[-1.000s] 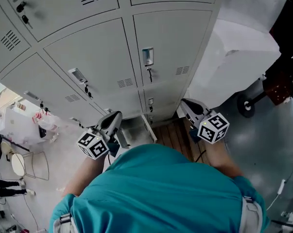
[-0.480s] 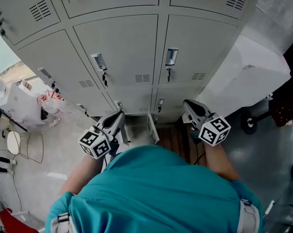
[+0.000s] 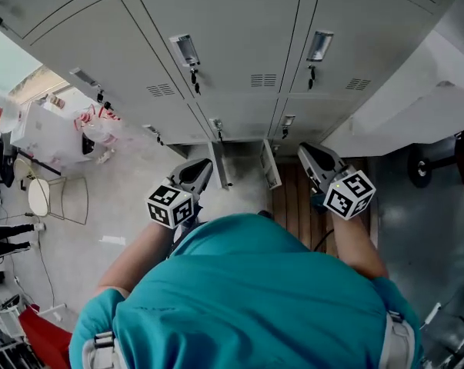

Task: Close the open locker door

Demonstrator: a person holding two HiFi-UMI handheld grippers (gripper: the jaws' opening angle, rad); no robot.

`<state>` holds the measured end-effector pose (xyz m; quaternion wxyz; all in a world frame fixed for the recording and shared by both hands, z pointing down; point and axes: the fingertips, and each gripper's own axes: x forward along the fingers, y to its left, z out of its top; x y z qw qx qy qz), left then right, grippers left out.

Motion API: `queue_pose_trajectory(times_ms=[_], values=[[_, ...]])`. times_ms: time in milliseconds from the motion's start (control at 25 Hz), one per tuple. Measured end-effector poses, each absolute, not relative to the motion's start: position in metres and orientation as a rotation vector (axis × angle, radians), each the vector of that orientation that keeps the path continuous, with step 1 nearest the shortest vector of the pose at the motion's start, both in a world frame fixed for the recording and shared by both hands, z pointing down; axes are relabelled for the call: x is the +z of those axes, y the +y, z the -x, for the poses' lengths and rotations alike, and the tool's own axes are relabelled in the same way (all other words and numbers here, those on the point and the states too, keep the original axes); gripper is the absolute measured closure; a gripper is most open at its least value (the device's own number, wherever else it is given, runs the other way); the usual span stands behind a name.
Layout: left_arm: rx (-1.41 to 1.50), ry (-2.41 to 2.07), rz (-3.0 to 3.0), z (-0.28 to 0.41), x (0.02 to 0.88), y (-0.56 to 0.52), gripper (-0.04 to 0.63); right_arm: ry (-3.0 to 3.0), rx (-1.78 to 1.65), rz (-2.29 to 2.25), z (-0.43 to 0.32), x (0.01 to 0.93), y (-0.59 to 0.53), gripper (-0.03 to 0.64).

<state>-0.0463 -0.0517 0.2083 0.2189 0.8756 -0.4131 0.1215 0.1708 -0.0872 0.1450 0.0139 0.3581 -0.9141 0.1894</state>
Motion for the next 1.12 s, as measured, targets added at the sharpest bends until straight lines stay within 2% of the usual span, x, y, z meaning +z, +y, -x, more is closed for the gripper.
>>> queue_pose_trajectory(times_ms=[320,520,680,1000,1120], values=[[0.469,-0.936,-2.512,0.141,0.285,-0.035,0.592,-2.767,0.545,-1.225,-0.055,0.193,-0.056,0.618],[0.544,-0.827,-2.616,0.228,0.398,-0.02,0.591,-2.644,0.607,-1.349,0.045,0.307,-0.047,0.618],[0.565,-0.8,-2.636,0.26,0.485,-0.008,0.591,-2.593,0.689,-1.366,0.094,0.393,-0.049,0.618],[0.624,-0.874,-2.753,0.18,0.629,-0.01,0.568,-2.68,0.622,-1.256,0.074,0.559,-0.085,0.618],[0.741,-0.89,-2.837,0.142,0.666,-0.021,0.467,-2.743,0.634,-1.211,0.065,0.607,-0.092,0.618]])
